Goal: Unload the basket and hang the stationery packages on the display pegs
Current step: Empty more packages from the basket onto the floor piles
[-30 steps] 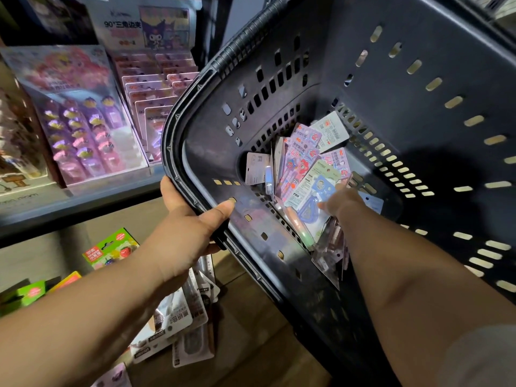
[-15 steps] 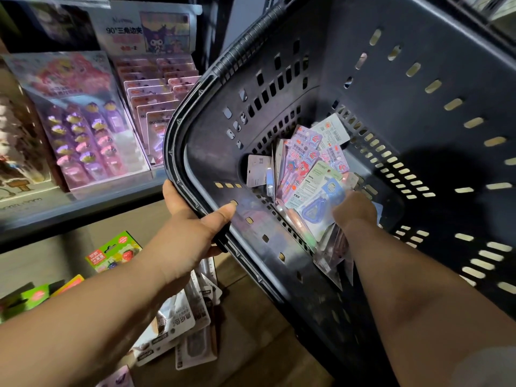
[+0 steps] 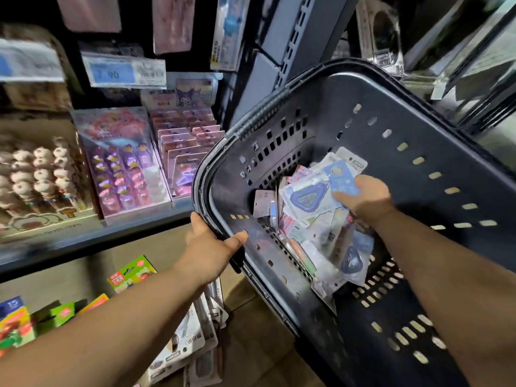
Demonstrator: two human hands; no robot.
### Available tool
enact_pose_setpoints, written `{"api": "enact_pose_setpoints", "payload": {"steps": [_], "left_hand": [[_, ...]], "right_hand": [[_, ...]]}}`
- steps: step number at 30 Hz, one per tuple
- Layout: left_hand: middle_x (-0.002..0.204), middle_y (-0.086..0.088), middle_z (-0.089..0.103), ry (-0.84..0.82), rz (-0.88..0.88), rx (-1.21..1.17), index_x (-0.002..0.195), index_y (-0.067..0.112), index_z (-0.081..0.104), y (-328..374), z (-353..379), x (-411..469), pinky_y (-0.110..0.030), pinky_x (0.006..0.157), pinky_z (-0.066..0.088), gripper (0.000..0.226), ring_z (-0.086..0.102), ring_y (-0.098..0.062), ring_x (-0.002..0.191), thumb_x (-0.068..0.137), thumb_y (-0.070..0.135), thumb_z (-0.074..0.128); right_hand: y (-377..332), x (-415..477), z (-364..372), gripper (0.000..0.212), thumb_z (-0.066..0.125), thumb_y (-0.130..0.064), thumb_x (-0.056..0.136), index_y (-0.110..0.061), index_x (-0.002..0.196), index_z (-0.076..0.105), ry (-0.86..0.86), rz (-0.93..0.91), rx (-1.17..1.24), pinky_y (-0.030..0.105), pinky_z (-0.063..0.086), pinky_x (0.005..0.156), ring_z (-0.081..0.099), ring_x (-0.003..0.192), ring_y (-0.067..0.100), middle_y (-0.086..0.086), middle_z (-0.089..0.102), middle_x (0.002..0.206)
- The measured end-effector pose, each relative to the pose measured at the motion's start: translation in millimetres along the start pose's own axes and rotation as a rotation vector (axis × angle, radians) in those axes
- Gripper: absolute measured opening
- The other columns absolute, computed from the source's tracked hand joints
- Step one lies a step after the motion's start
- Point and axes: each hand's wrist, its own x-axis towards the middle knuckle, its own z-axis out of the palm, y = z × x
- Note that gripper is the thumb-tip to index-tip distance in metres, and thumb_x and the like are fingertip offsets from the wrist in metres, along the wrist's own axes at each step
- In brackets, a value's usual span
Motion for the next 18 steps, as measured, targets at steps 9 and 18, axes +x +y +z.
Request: {"api": "enact_pose_setpoints", "payload": {"steps": [9,18], "left_hand": [[0.138,0.006,0.054,-0.195,0.26,-0.018,0.125,0.035,0.05,86,-30,-40,-0.039,0.107,0.043,0.088,0.054,-0.016,0.125,0.051,0.067,0.084],[0.121,0.007,0.069,-0.527,0.151,-0.206,0.115,0.033,0.069,112,-158,-94,-0.041,0.102,0.035,0.075,0.063,-0.015,0.099,0.055,0.077,0.074]], "right_hand": [[-66,-53,-89,0.048,0.075,-0.025,0.084,-0.007,0.061,0.037,0.053,-0.308,0.301,0.027,0.022,0.054,0.032,0.057,0.015,0.006,0.033,0.065],[-190,-106,-85,0.037,0.079,-0.018,0.074,0.009,0.094,0.064,-0.282,-0.411,0.888,0.037,0.041,0.072,0.056,0.075,0.022,0.021,0.063,0.084]]}}
